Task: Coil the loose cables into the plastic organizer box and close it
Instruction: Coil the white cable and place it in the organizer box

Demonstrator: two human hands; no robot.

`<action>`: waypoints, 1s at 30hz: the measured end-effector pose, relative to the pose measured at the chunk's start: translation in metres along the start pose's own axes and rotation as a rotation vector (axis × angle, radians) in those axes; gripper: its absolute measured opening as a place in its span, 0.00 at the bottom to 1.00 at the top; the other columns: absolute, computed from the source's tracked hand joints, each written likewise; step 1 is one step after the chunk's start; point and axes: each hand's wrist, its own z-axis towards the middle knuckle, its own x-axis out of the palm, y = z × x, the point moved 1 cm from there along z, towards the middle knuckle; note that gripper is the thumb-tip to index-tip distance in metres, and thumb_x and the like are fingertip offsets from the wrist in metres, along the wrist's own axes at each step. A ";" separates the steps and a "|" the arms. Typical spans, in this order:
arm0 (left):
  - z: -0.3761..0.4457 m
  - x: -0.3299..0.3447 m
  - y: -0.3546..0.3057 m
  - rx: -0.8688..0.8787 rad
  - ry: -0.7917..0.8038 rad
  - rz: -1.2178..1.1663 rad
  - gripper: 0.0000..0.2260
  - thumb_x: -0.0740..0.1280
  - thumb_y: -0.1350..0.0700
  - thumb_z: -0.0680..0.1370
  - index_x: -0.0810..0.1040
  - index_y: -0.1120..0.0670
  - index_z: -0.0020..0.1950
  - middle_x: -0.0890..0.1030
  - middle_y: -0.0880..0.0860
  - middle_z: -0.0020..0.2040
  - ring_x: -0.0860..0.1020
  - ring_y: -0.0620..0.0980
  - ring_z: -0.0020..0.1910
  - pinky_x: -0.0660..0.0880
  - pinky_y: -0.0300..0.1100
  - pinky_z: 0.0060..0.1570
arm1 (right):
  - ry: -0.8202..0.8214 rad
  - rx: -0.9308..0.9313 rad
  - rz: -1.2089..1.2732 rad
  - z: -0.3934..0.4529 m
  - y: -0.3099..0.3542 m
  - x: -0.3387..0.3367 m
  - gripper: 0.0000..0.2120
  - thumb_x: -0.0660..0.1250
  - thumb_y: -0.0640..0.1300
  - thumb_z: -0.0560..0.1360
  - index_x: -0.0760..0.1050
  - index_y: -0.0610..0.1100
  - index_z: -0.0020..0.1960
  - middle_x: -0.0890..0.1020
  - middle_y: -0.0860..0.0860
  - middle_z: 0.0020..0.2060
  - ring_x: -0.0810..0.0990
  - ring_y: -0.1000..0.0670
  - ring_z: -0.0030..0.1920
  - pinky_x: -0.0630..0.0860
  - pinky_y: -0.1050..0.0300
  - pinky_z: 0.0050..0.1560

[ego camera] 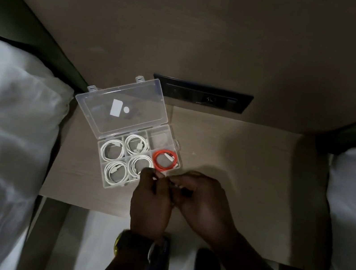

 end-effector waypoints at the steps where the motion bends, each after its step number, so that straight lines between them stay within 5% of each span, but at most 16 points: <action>1: 0.010 -0.001 0.001 -0.028 -0.011 -0.051 0.09 0.56 0.47 0.73 0.72 0.48 0.43 0.80 0.53 0.37 0.78 0.61 0.42 0.75 0.57 0.44 | -0.003 0.031 0.029 0.010 0.000 0.003 0.10 0.71 0.52 0.68 0.83 0.55 0.49 0.87 0.56 0.43 0.84 0.57 0.43 0.80 0.57 0.48; 4: 0.044 -0.002 0.001 -0.053 0.046 -0.283 0.06 0.59 0.51 0.73 0.76 0.47 0.41 0.79 0.48 0.34 0.77 0.56 0.36 0.73 0.52 0.37 | 0.004 0.116 0.051 0.045 -0.004 0.013 0.08 0.77 0.48 0.66 0.86 0.53 0.45 0.88 0.55 0.42 0.85 0.57 0.41 0.81 0.55 0.49; 6: 0.065 -0.003 0.002 0.033 0.083 -0.313 0.09 0.61 0.55 0.74 0.80 0.46 0.45 0.82 0.44 0.40 0.80 0.48 0.41 0.76 0.48 0.42 | -0.016 0.198 0.113 0.073 -0.008 0.020 0.09 0.78 0.47 0.65 0.86 0.52 0.45 0.88 0.55 0.40 0.85 0.58 0.40 0.82 0.54 0.49; 9: 0.095 -0.005 0.007 0.226 0.089 -0.165 0.17 0.58 0.57 0.76 0.79 0.53 0.62 0.82 0.52 0.58 0.78 0.51 0.59 0.74 0.49 0.60 | -0.064 0.173 0.094 0.116 -0.012 0.033 0.08 0.77 0.46 0.67 0.86 0.49 0.46 0.88 0.53 0.41 0.86 0.54 0.40 0.83 0.49 0.49; 13: 0.140 0.001 0.017 0.368 0.091 0.090 0.18 0.58 0.66 0.79 0.74 0.61 0.69 0.78 0.61 0.65 0.74 0.58 0.66 0.69 0.47 0.67 | -0.082 0.115 0.052 0.163 -0.023 0.055 0.07 0.76 0.43 0.69 0.86 0.44 0.47 0.88 0.48 0.41 0.85 0.50 0.39 0.83 0.45 0.47; 19: 0.170 0.012 0.027 0.456 0.124 0.367 0.15 0.64 0.69 0.74 0.83 0.60 0.57 0.81 0.62 0.54 0.77 0.64 0.54 0.75 0.55 0.55 | -0.075 0.305 0.068 0.191 -0.054 0.071 0.05 0.75 0.42 0.68 0.86 0.45 0.44 0.88 0.48 0.42 0.86 0.48 0.42 0.83 0.45 0.50; 23: 0.172 0.010 0.040 0.546 0.112 0.424 0.13 0.66 0.68 0.72 0.84 0.60 0.54 0.81 0.62 0.50 0.78 0.64 0.48 0.77 0.53 0.47 | -0.006 0.177 -0.214 0.194 -0.053 0.076 0.08 0.74 0.46 0.71 0.86 0.46 0.48 0.85 0.48 0.49 0.83 0.49 0.50 0.78 0.53 0.56; 27: 0.167 0.010 0.049 0.561 0.078 0.412 0.09 0.66 0.62 0.77 0.83 0.59 0.54 0.78 0.59 0.57 0.78 0.59 0.52 0.75 0.42 0.49 | -0.004 0.082 -0.291 0.188 -0.053 0.080 0.07 0.74 0.44 0.71 0.85 0.45 0.48 0.82 0.48 0.48 0.81 0.48 0.49 0.73 0.59 0.51; 30: 0.165 0.012 0.052 0.564 0.082 0.440 0.11 0.66 0.63 0.76 0.82 0.59 0.57 0.80 0.60 0.56 0.80 0.59 0.51 0.75 0.45 0.46 | 0.007 -0.069 -0.375 0.185 -0.054 0.082 0.04 0.72 0.43 0.72 0.82 0.45 0.47 0.83 0.48 0.45 0.81 0.48 0.46 0.69 0.62 0.45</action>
